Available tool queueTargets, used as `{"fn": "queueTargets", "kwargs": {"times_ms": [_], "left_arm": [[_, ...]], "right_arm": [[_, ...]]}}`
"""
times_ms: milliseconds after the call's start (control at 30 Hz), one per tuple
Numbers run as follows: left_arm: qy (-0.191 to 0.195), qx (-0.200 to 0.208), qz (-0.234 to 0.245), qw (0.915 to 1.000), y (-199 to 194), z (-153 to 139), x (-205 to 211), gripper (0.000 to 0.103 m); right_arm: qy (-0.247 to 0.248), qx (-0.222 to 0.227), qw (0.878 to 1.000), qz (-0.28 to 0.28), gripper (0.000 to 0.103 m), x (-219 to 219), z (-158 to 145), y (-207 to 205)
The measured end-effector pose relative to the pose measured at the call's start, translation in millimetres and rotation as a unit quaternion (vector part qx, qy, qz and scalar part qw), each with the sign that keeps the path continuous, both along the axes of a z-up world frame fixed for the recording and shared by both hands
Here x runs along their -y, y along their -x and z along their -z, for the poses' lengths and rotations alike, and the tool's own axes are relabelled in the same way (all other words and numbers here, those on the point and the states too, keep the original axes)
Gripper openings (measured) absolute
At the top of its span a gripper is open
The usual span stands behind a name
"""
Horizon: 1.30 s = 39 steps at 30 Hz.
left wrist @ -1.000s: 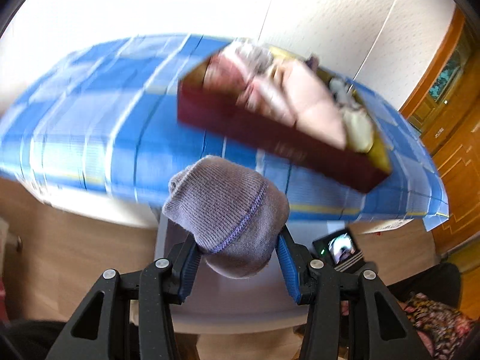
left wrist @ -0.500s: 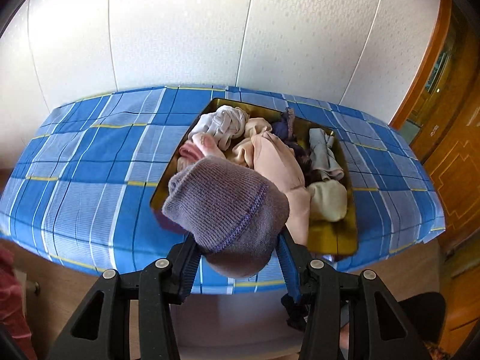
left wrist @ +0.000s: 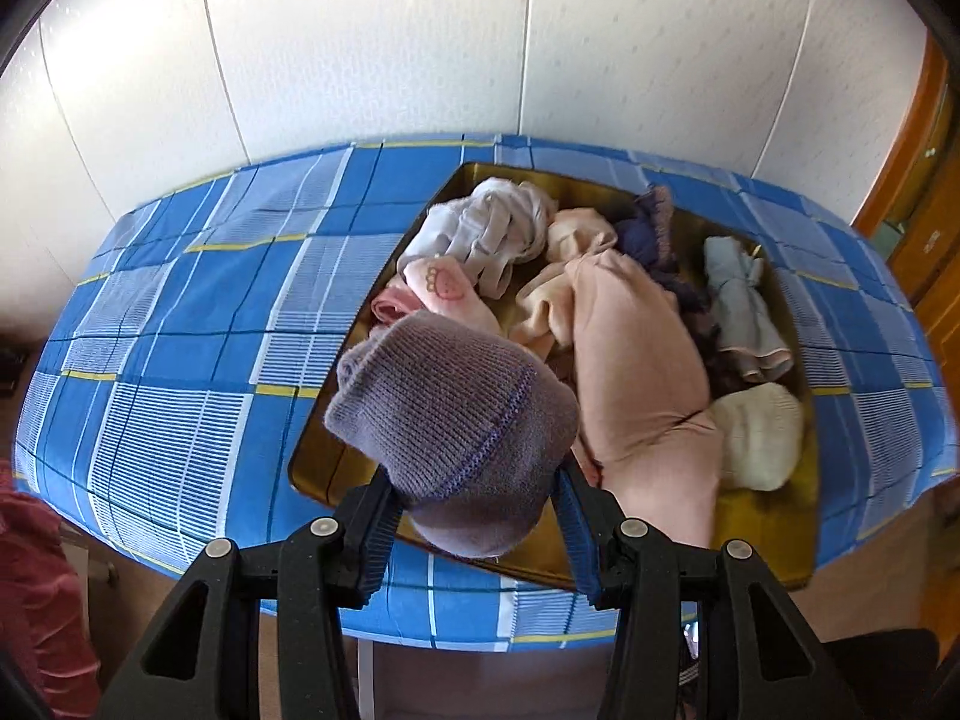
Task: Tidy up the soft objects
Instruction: 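Carry the lavender sock with the left gripper over the gold tray, then lower the lavender sock into the tray and open the left gripper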
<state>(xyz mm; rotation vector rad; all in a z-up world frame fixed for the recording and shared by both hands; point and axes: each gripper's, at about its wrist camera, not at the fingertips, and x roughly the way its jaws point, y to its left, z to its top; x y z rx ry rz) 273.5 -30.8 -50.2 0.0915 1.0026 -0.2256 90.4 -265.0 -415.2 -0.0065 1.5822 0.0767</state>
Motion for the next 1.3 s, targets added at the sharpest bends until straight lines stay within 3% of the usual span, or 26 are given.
{"fn": "queueTargets", "kwargs": {"times_ms": [500,833,1000,1233,1300], "left_arm": [[-0.024,-0.024,-0.006,0.9994,-15.3,36.5,2.4,0.050],[-0.036,-0.004,-0.001,0.9993,-8.8,34.4,3.7,0.052],[-0.025,0.006,-0.007,0.9996,-2.6,28.4,1.0,0.063],[-0.022,0.041,-0.027,0.9985,7.6,15.9,-14.3,0.063],[-0.025,0.046,-0.031,0.9981,9.8,14.8,-19.5,0.059]], "right_arm": [[0.001,0.000,1.000,-0.001,0.048,7.0,0.2,-0.5],[0.008,0.002,1.000,-0.008,0.051,11.8,1.4,0.2],[0.012,0.003,1.000,-0.012,0.052,11.3,3.2,1.8],[0.016,0.003,1.000,-0.014,0.053,6.4,3.8,5.1],[0.018,0.003,1.000,-0.018,0.053,4.0,4.5,5.3]]}}
